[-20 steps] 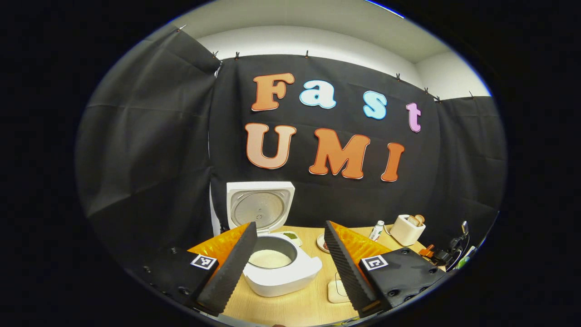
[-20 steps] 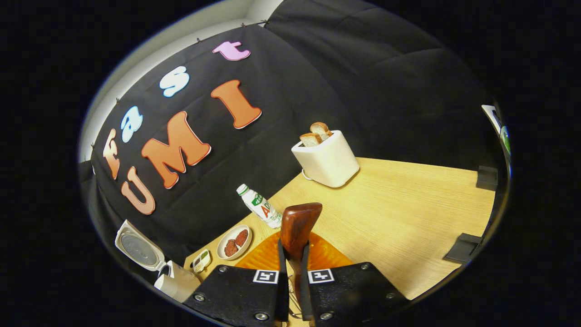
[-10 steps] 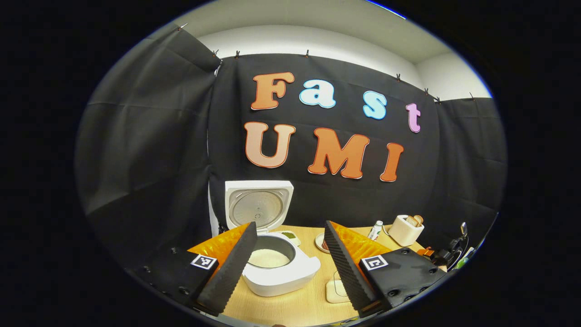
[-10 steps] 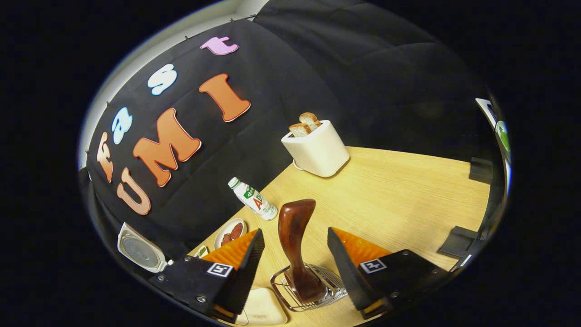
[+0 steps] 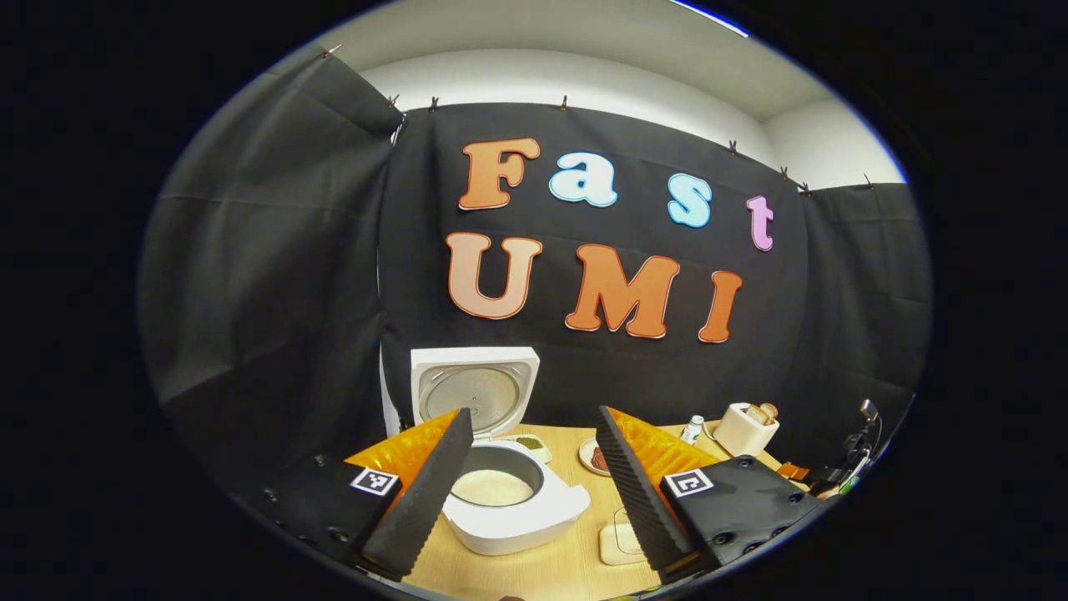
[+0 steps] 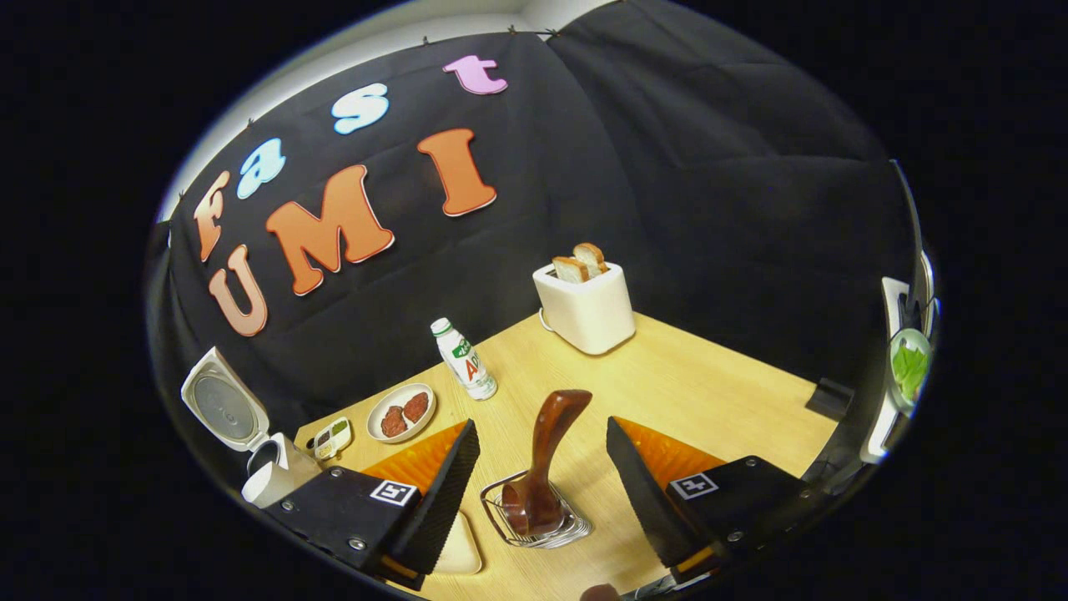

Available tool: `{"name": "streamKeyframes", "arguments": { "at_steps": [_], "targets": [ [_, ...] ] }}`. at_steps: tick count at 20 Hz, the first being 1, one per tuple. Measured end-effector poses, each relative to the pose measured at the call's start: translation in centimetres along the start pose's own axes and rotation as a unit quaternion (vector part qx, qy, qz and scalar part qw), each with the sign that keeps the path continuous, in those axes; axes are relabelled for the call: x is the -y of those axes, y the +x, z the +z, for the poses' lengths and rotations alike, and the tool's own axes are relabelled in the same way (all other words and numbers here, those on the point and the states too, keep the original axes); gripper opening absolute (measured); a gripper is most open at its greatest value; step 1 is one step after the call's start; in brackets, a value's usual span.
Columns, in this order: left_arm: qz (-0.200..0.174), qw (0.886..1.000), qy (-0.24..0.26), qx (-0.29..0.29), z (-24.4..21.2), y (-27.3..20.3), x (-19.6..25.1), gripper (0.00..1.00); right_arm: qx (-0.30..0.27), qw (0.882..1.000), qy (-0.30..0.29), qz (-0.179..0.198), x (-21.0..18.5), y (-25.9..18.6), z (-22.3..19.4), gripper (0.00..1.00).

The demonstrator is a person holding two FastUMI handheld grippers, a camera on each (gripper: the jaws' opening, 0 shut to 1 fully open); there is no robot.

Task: Close the left gripper, press the button to open the rice cooker; take a wooden spoon from the chopstick holder with the right hand, scoop a spoonful of rice and pour it into the rice cooker, then put the wooden spoon back into the chopstick holder.

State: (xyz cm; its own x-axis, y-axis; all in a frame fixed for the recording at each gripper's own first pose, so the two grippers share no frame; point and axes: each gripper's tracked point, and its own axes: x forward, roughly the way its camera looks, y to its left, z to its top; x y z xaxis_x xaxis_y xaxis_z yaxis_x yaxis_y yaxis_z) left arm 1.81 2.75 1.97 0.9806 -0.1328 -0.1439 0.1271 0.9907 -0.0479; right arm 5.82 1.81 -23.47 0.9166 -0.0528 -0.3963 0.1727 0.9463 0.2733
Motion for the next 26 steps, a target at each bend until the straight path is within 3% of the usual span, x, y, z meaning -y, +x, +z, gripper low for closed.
{"name": "streamKeyframes", "arguments": {
  "at_steps": [7,13,16,26],
  "targets": [
    [0.039,0.999,0.014,0.014,5.2,6.4,-3.3,1.0,0.026,0.999,0.002,0.029,-1.9,-3.5,3.1,0.95],
    [0.037,0.999,-0.004,0.004,8.8,13.3,-4.0,1.0,0.041,0.999,-0.021,0.024,-1.7,-4.2,4.4,0.94],
    [0.05,0.999,0.012,-0.005,10.0,16.9,-4.9,1.0,0.054,0.998,-0.031,0.018,-1.3,-4.6,5.4,0.95],
    [0.089,0.988,-0.003,-0.126,5.1,28.4,-8.6,1.0,0.119,0.985,-0.123,-0.014,-1.1,-7.6,11.4,0.95]
  ]
}}
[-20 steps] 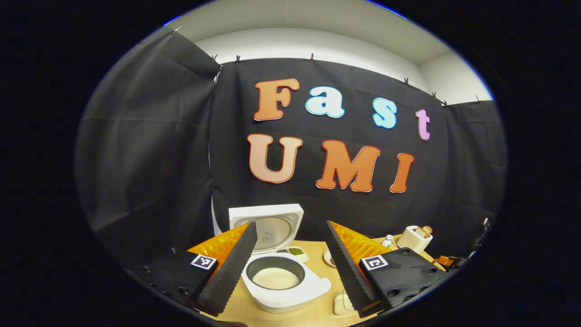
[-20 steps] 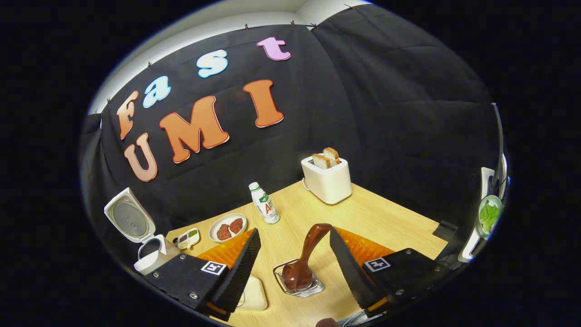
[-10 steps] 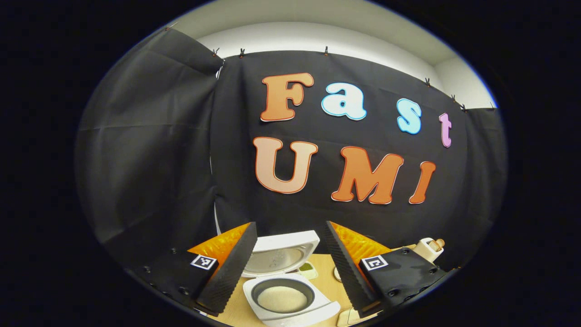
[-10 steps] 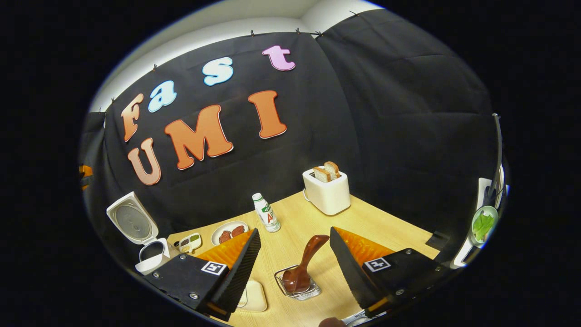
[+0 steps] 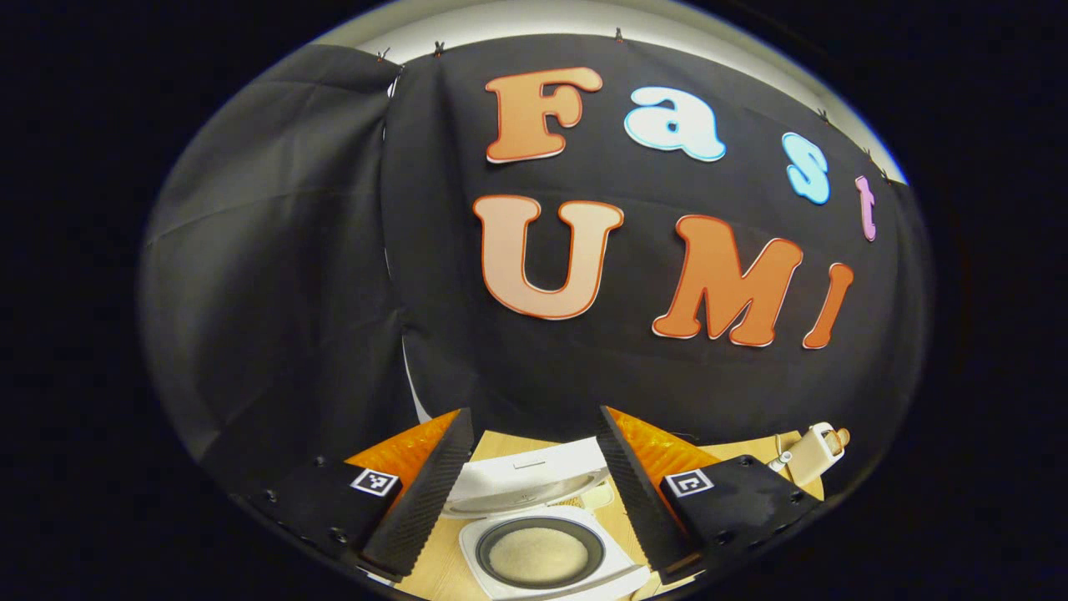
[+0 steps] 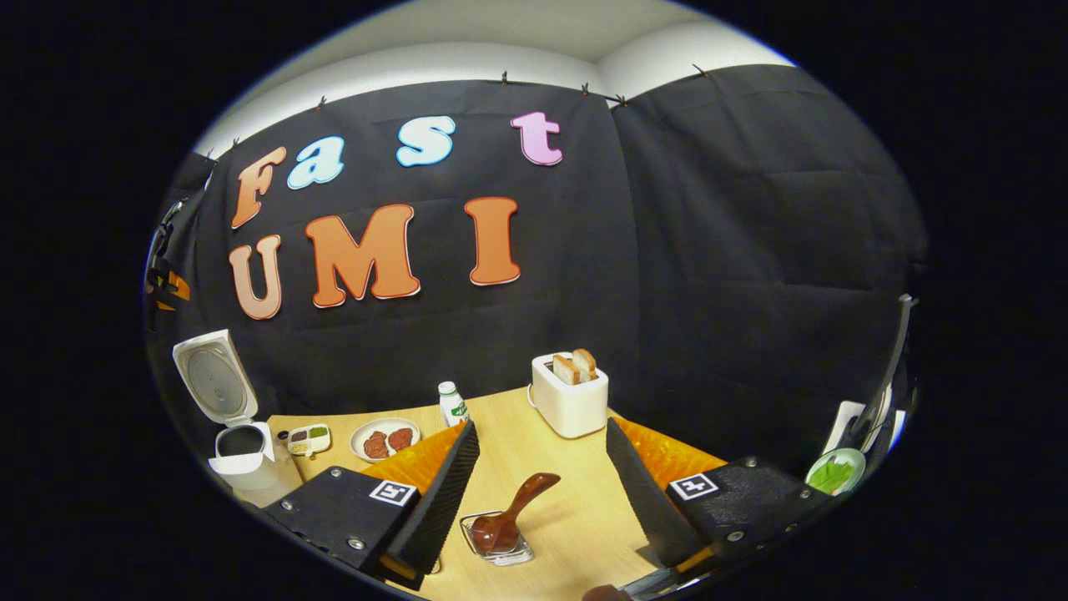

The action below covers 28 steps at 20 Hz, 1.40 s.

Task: Close the left gripper, press the button to open the rice cooker; take a wooden spoon from the chopstick holder with the right hand, scoop a spoonful of rice and pour it into the rice cooker, then put the wooden spoon back into the chopstick holder.

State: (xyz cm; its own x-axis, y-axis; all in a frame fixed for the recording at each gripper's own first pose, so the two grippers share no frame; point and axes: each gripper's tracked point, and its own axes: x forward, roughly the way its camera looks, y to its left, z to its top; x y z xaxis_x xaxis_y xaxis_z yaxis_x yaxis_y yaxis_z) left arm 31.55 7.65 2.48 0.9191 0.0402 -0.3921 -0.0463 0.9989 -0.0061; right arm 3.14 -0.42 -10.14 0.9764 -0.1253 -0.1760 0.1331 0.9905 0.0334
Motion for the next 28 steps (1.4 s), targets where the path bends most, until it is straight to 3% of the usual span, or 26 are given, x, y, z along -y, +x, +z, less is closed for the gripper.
{"name": "streamKeyframes", "arguments": {
  "at_steps": [6,10,16,23,28],
  "targets": [
    [0.05,0.995,0.007,-0.09,-4.3,6.8,-2.4,1.0,0.026,1.0,-0.013,0.002,0.9,-0.1,1.5,0.95],
    [0.029,0.993,-0.024,-0.113,-5.8,7.3,-0.9,1.0,0.009,1.0,-0.016,-0.002,1.3,0.5,0.3,0.95],
    [-0.002,0.987,-0.064,-0.149,-8.9,5.6,0.5,1.0,0.016,0.999,-0.027,0.033,-1.4,0.7,1.4,0.95],
    [-0.023,0.982,-0.041,-0.182,-15.3,1.1,2.5,1.0,0.035,0.996,-0.01,0.079,-4.4,-0.2,3.1,0.95],
    [-0.028,0.977,-0.028,-0.211,-21.4,-1.6,3.2,1.0,0.03,0.993,-0.01,0.112,-6.4,-1.1,1.7,0.95]
  ]
}}
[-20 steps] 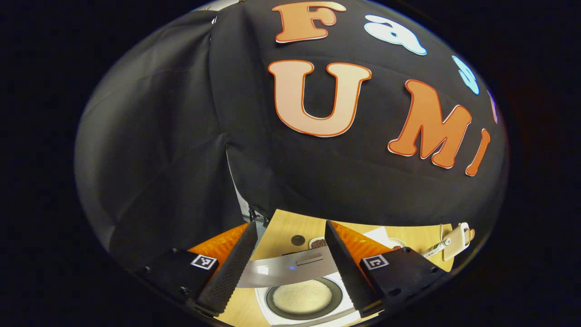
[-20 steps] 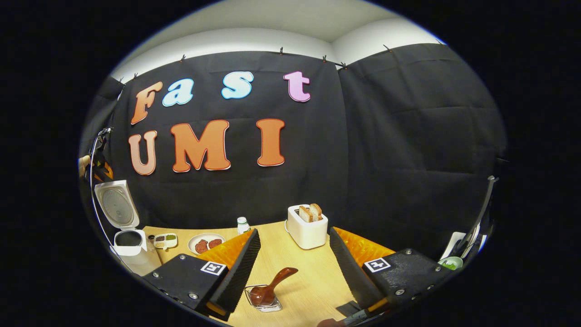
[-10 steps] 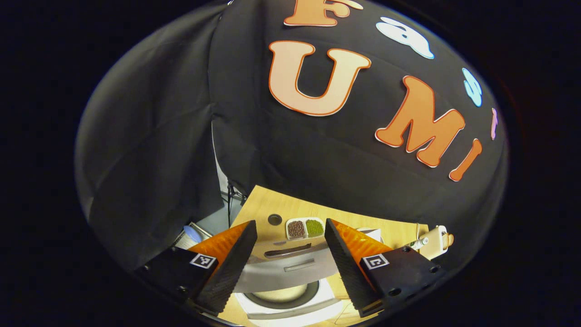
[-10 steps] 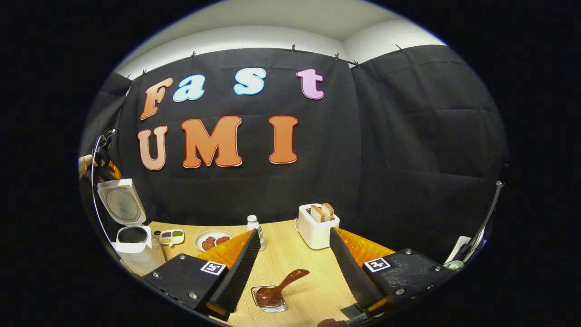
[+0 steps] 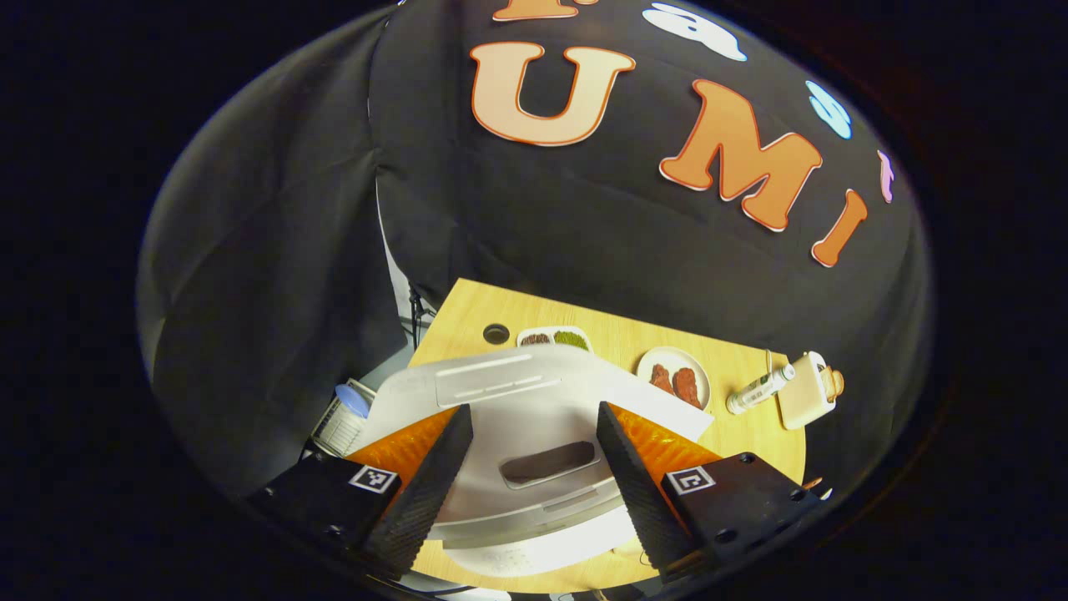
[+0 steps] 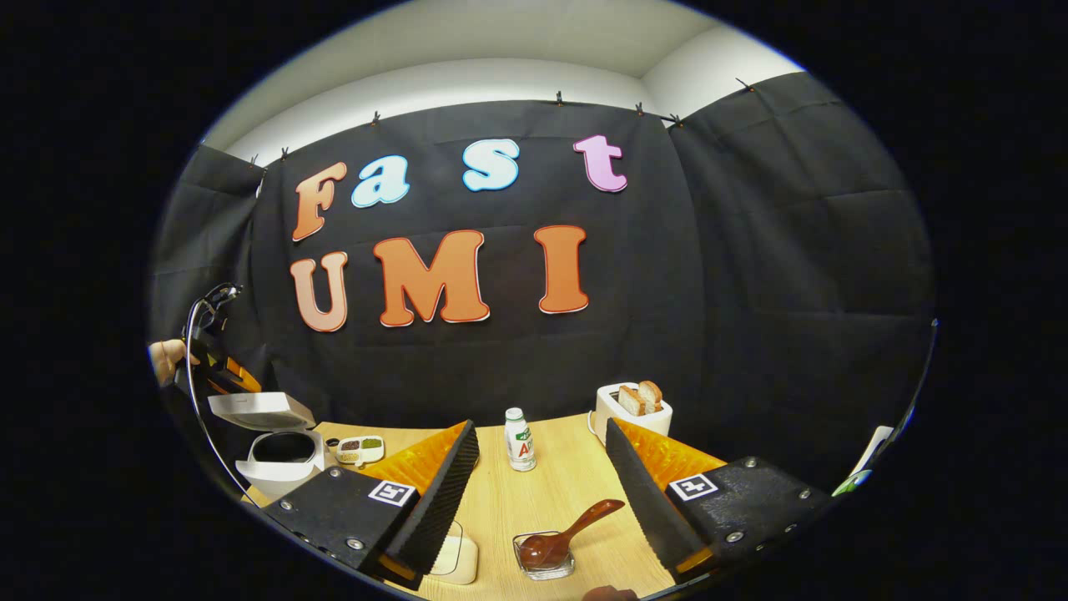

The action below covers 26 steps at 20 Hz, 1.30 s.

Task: Close the left gripper, press the button to open the rice cooker; take a wooden spoon from the chopstick holder with the right hand, scoop a spoonful of rice and pour it into the rice cooker, then put the wooden spoon back into the chopstick holder.

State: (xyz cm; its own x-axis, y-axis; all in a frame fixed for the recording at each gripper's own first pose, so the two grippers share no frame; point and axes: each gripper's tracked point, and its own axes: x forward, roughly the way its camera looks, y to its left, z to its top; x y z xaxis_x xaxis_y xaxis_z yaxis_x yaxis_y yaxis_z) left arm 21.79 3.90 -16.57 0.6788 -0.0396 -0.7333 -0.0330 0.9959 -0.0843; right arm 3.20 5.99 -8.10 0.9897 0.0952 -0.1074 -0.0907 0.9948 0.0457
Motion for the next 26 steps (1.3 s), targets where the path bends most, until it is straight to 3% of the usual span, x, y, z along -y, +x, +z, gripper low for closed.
{"name": "streamKeyframes", "arguments": {
  "at_steps": [9,22,26],
  "targets": [
    [0.023,1.0,0.016,0.01,-5.2,0.3,0.0,1.0,-0.017,1.0,0.0,0.012,-0.2,-1.0,-1.4,0.95],
    [0.055,0.997,0.057,-0.026,-11.8,3.7,0.1,1.0,-0.029,0.999,0.025,-0.007,1.4,-2.4,-2.5,0.95],
    [0.046,0.996,0.073,0.018,-11.3,4.4,0.2,1.0,-0.035,0.999,0.019,-0.005,0.9,-2.1,-3.2,0.95]
  ]
}}
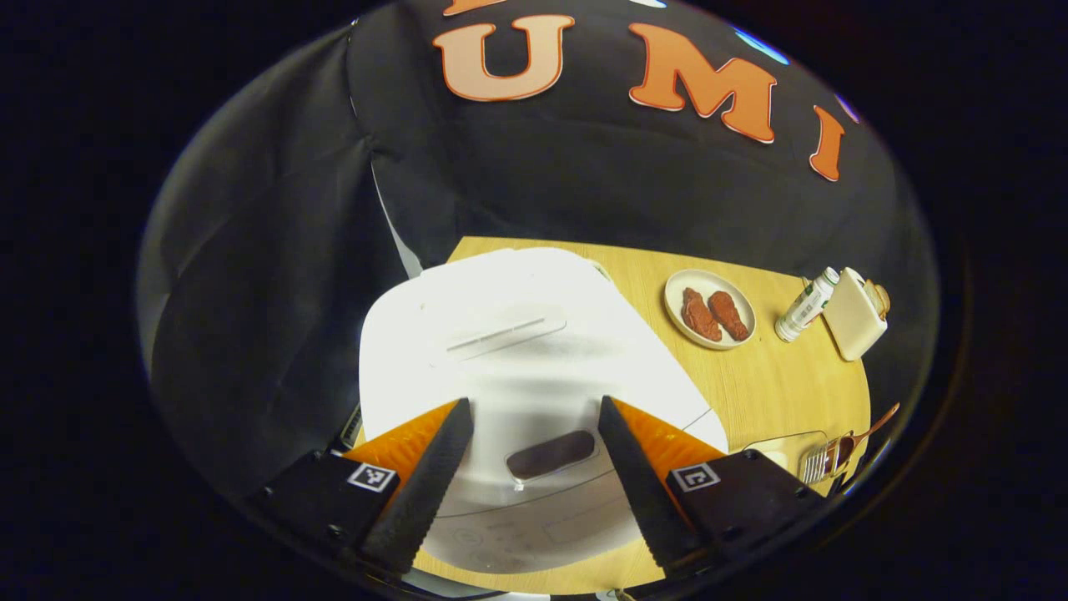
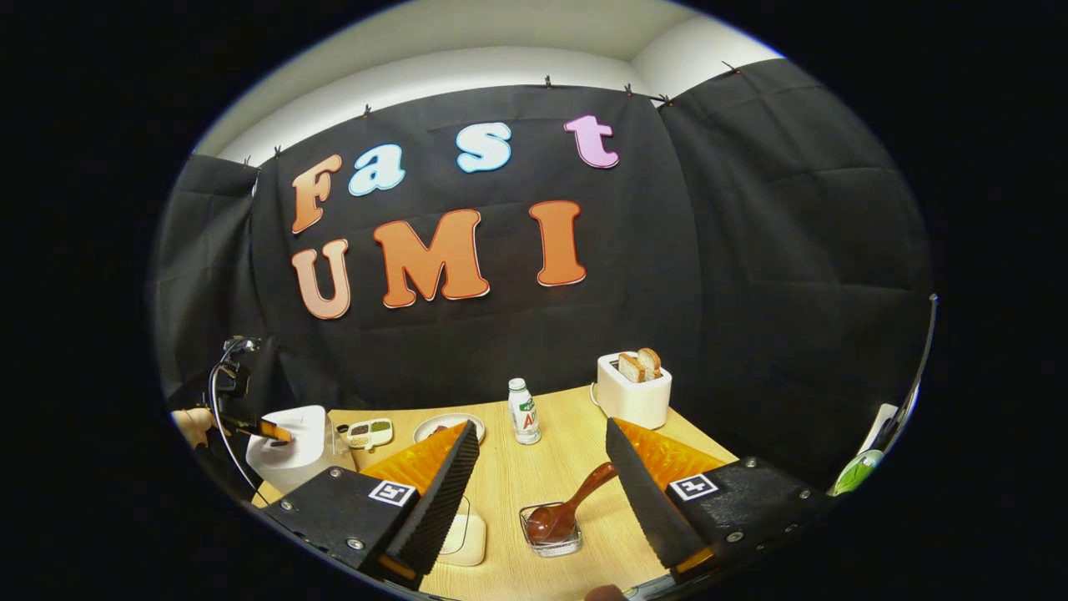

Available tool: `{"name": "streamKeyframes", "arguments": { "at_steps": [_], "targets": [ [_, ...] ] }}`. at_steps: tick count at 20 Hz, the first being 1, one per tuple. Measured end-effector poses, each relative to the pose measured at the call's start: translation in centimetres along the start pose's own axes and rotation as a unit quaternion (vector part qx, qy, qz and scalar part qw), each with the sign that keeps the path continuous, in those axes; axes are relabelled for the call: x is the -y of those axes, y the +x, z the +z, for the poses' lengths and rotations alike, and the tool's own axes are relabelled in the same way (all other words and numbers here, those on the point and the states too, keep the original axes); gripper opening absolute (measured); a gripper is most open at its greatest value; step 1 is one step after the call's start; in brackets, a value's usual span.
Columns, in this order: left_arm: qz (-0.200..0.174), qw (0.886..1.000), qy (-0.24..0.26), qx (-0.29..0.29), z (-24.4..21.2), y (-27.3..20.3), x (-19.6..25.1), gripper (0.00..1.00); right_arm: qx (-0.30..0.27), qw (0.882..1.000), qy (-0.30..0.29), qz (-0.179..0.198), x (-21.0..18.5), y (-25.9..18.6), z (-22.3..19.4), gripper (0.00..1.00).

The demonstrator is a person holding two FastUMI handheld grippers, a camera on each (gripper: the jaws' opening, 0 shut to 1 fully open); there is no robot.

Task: Close the left gripper, press the button to open the rice cooker; take a wooden spoon from the chopstick holder with the right hand, scoop a spoonful of rice and pour it into the rice cooker, then put the wooden spoon back into the chopstick holder.

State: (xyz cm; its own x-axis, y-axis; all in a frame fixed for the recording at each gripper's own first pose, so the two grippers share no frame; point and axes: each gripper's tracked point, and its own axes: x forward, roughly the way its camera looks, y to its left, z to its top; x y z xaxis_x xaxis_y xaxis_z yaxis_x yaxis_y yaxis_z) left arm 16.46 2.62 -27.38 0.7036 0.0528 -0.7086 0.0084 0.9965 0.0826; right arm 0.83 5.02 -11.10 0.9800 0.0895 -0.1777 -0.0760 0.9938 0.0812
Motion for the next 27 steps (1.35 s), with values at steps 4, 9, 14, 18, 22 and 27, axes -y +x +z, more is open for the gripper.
{"name": "streamKeyframes", "arguments": {
  "at_steps": [4,9,14,18,22,27],
  "targets": [
    [0.002,1.0,0.001,0.026,-0.1,0.0,0.0,1.0,-0.009,1.0,-0.01,0.014,-1.7,0.6,-0.6,0.95],
    [0.005,0.997,0.008,0.08,-0.1,-0.1,0.3,1.0,-0.013,1.0,-0.009,0.022,-3.0,0.8,-0.6,0.95],
    [-0.006,0.997,-0.015,0.069,-0.2,-2.8,0.7,1.0,0.003,1.0,-0.023,0.011,-2.9,0.7,1.6,0.95],
    [-0.028,0.99,-0.003,0.14,4.0,-7.6,1.7,1.0,0.02,1.0,-0.019,0.008,-3.1,0.3,3.7,0.95],
    [-0.029,0.972,0.011,0.231,10.0,-14.7,1.4,1.0,0.041,0.999,-0.025,0.003,-3.0,-0.6,5.8,0.95],
    [-0.02,0.948,0.008,0.317,13.9,-23.1,1.0,1.0,0.057,0.998,-0.024,0.008,-3.2,-1.5,7.8,0.95]
  ]
}}
